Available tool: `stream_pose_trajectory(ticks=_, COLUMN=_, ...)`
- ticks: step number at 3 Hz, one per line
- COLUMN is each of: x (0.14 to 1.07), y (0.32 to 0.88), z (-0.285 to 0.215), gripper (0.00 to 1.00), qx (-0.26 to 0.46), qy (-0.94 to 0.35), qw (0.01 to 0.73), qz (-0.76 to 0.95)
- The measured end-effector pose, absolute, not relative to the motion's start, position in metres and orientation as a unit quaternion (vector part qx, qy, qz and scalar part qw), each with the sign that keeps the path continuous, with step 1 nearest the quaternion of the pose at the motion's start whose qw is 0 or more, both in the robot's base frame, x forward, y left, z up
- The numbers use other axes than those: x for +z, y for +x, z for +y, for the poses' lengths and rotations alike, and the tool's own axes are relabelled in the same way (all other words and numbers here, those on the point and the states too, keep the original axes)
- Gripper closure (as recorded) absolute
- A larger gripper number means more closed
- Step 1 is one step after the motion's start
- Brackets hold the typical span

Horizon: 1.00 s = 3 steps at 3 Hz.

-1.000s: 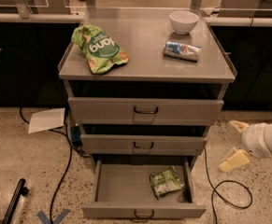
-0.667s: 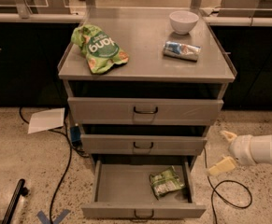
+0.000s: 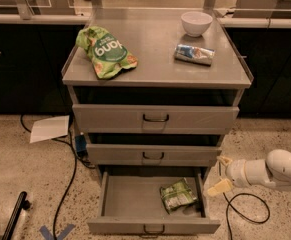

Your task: Pick green jalapeno chip bag from bottom drawer and place on counter

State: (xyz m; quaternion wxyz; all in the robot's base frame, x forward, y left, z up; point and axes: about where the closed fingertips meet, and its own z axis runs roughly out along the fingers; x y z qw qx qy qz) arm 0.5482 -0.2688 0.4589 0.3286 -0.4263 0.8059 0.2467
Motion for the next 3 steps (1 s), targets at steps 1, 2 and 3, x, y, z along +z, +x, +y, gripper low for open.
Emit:
stream_pose_trajectory(ticks=1, x=0.461, y=0.547, z=-0.266, gripper=0.0, qx=0.244, qy=-0.427, qw=0.332, qz=0.805)
stream_pose_trajectory(ticks=2, x=0.426, y=0.55, z=-0.271, gripper=0.0, qx=0.251, qy=-0.398, qw=0.327, qz=0.82)
stream_pose_trajectory(ticks=3, x=0.364, y=0.554, z=-0.264, gripper=0.0, qx=0.287, qy=-0.375, qw=0.307, qz=0.826)
